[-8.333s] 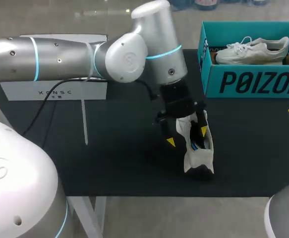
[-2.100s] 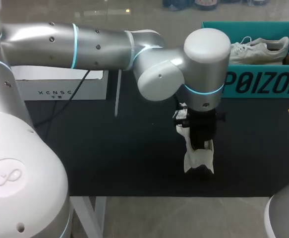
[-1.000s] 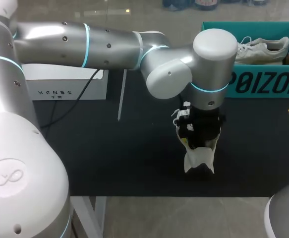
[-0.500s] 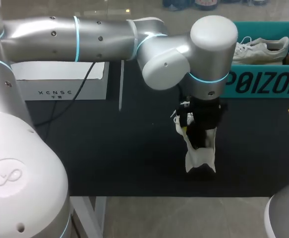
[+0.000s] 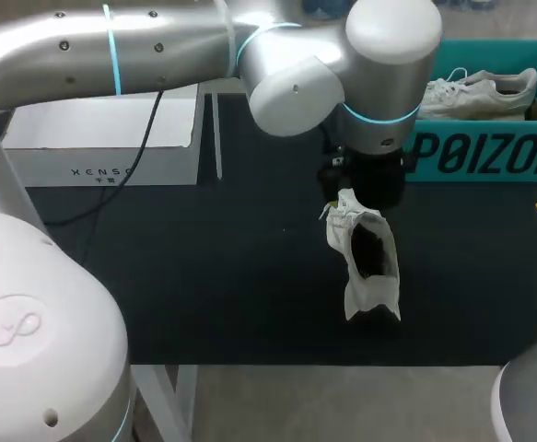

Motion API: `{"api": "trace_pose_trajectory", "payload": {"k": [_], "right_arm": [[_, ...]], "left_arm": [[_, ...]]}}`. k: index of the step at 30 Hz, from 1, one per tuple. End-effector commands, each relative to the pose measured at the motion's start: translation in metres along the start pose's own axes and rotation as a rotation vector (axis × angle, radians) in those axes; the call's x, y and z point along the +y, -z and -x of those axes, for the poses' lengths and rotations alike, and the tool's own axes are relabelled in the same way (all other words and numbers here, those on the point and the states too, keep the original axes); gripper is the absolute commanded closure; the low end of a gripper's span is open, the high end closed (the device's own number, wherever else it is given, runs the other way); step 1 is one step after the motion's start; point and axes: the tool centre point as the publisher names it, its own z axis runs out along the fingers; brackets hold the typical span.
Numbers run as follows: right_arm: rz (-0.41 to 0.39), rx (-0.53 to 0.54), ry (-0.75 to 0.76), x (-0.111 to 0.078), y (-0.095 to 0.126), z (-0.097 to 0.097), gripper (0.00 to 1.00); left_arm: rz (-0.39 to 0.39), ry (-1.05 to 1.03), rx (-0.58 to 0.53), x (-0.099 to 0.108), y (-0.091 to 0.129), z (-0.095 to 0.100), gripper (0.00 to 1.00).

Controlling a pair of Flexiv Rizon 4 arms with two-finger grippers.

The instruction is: Take the shoe out of the shoebox, open the shoe tongue, remove and reinsert the insole, then place the shoe into the shoebox

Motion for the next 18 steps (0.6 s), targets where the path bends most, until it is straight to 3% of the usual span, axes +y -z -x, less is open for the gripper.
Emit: {"api": "trace_pose_trajectory", "payload": {"k": [1,12,18], "right_arm": [[-0.006,0.003,-0.002,0.003,0.0,0.001,0.0],[-0.006,0.003,-0.002,0.003,0.0,0.001,0.0],[-0.006,0.003,-0.002,0.003,0.0,0.001,0.0]], "left_arm": [[0.001,-0.009,-0.014,0.005,0.006,-0.011,1.0],[-0.061,-0.019,-0.006,-0.007,-0.024,-0.002,1.0],[-0.096,-0.021,-0.001,-0.025,-0.032,-0.002,1.0]]}}
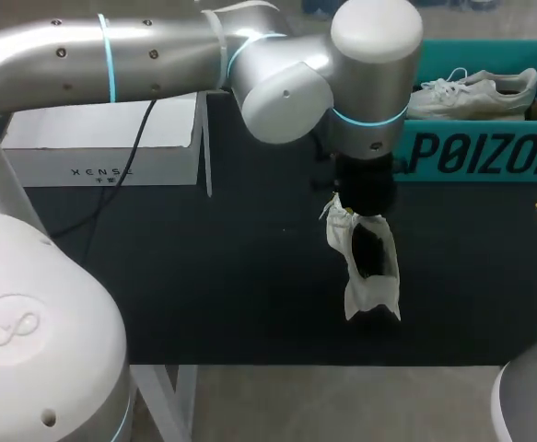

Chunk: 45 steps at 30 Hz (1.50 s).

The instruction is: Take the shoe out of the shoebox, open the shoe tongue, remove and reinsert the insole, then place the shoe into the shoebox

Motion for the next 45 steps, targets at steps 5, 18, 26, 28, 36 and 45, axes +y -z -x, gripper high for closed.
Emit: {"api": "trace_pose_trajectory", "payload": {"k": [5,18,26,28,36,45], "right_arm": [[-0.006,0.003,-0.002,0.003,0.0,0.001,0.0],[-0.006,0.003,-0.002,0.003,0.0,0.001,0.0],[-0.006,0.003,-0.002,0.003,0.0,0.001,0.0],[-0.006,0.003,-0.002,0.003,0.0,0.001,0.0],[-0.006,0.003,-0.002,0.003,0.0,0.001,0.0],[-0.006,0.003,-0.002,0.003,0.0,0.001,0.0]], "left_arm": [[-0.029,0.042,0.009,-0.023,-0.004,-0.007,1.0],[-0.113,0.288,-0.012,-0.041,0.009,-0.027,0.82],[-0.163,0.471,0.025,-0.068,0.03,-0.031,0.74],[-0.157,0.496,0.077,-0.075,0.033,-0.03,0.22],[-0.15,0.516,0.099,-0.082,0.036,-0.031,0.0],[-0.15,0.516,0.099,-0.082,0.036,-0.031,0.0]]}}
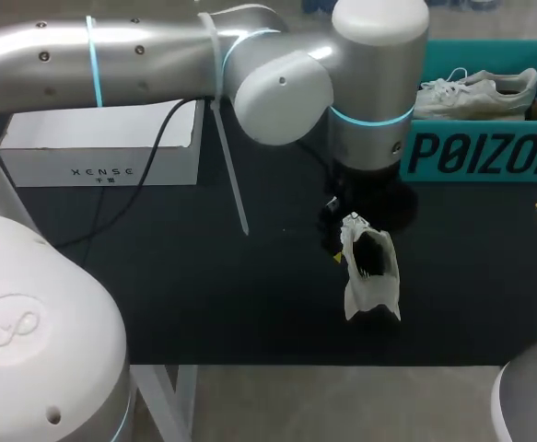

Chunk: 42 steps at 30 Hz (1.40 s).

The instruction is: Take the shoe out of the shoebox, open the shoe tongue, remove and reinsert the insole, then place the shoe into the shoebox

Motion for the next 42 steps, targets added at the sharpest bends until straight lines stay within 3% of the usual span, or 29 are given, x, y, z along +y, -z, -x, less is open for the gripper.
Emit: {"api": "trace_pose_trajectory", "payload": {"k": [1,8,9,11,13,15,17,18,21,32,42], "right_arm": [[-0.006,0.003,-0.002,0.003,0.0,0.001,0.0],[-0.006,0.003,-0.002,0.003,0.0,0.001,0.0],[-0.006,0.003,-0.002,0.003,0.0,0.001,0.0],[-0.006,0.003,-0.002,0.003,0.0,0.001,0.0],[-0.006,0.003,-0.002,0.003,0.0,0.001,0.0],[-0.006,0.003,-0.002,0.003,0.0,0.001,0.0],[-0.006,0.003,-0.002,0.003,0.0,0.001,0.0],[-0.006,0.003,-0.002,0.003,0.0,0.001,0.0],[-0.006,0.003,-0.002,0.003,0.0,0.001,0.0],[-0.006,0.003,-0.002,0.003,0.0,0.001,0.0],[-0.006,0.003,-0.002,0.003,0.0,0.001,0.0]], "left_arm": [[0.003,0.0,-0.001,0.0,0.0,-0.001,0.0],[0.003,0.0,-0.001,0.0,0.0,-0.001,0.0],[-0.018,0.059,-0.012,-0.001,0.0,-0.001,0.0],[0.039,0.164,-0.003,-0.005,-0.003,-0.003,0.0],[-0.015,0.227,-0.013,-0.007,-0.005,-0.006,0.0],[0.028,0.299,-0.003,-0.011,-0.01,-0.009,0.0],[0.007,0.364,-0.007,-0.015,-0.013,-0.01,0.0],[0.047,0.4,-0.007,-0.018,-0.015,-0.01,0.0],[0.057,0.48,-0.028,-0.031,-0.015,-0.01,0.0],[-0.056,0.676,-0.01,-0.054,-0.021,-0.013,0.0],[-0.071,0.725,0.052,-0.06,-0.037,-0.007,0.0]]}}
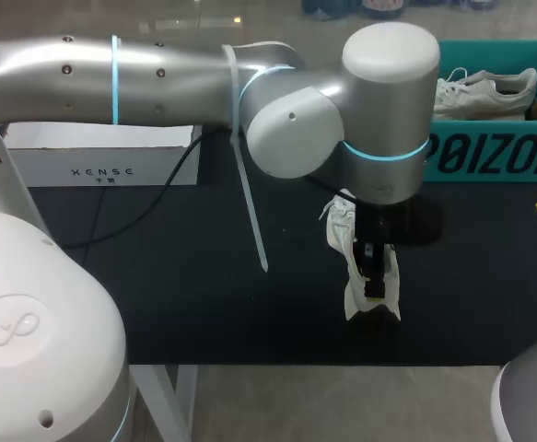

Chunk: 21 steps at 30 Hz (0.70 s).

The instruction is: Take the shoe out of the shoebox, open the shoe tongue, remove and reinsert the insole, then place the shoe into the shoebox

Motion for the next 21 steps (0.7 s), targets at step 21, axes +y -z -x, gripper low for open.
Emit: {"api": "trace_pose_trajectory", "payload": {"k": [21], "right_arm": [[-0.006,0.003,-0.002,0.003,0.0,0.001,0.0]], "left_arm": [[0.133,0.063,0.104,-0.017,-0.037,0.001,0.0]]}}
